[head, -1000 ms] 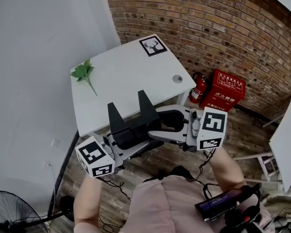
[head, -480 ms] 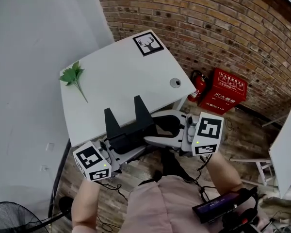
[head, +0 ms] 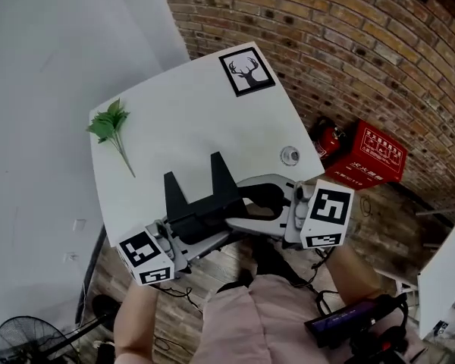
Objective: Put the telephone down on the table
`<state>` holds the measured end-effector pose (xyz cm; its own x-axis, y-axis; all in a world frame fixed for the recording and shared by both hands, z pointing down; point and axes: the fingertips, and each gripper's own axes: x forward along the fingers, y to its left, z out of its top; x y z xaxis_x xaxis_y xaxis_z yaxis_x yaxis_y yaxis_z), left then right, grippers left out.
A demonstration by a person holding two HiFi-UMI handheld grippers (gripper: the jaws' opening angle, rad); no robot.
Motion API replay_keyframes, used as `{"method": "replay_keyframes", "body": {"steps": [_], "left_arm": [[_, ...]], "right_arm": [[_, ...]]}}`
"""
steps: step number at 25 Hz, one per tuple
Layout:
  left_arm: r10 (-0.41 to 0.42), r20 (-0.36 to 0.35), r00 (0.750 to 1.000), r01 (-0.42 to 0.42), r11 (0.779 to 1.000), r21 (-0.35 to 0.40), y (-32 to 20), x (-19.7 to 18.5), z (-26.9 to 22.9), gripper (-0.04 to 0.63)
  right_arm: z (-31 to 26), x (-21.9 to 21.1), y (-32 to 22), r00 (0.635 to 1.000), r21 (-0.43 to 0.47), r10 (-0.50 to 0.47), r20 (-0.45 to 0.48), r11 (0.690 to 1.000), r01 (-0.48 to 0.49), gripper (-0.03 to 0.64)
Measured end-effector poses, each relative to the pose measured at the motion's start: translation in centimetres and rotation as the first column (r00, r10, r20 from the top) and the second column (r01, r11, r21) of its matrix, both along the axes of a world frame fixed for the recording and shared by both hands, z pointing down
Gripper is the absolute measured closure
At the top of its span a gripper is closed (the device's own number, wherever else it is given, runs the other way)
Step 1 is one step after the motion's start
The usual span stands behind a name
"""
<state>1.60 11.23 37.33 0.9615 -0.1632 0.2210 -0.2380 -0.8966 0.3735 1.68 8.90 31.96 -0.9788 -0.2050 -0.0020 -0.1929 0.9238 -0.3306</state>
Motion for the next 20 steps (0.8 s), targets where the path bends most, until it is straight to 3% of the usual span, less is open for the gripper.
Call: {"method": "replay_keyframes", "body": {"steps": [10,20], "left_arm": [[-0.079,0.014,0.997,0.079,0.994,-0.069,-9.0,0.9,0.5,0.433],[-0.142,0.029,0.989,0.142,0.990,0.009,-12.5,-1.3,-2.3,0.433]], "right_arm": [[0.3,0.8,-9.3,0.998,-0.056,-0.057,0.021,0.997,0.058,0.425],[-2.9,-1.5,-12.5,0.991,0.028,-0.131,0.017,0.991,0.131,0.425]]}}
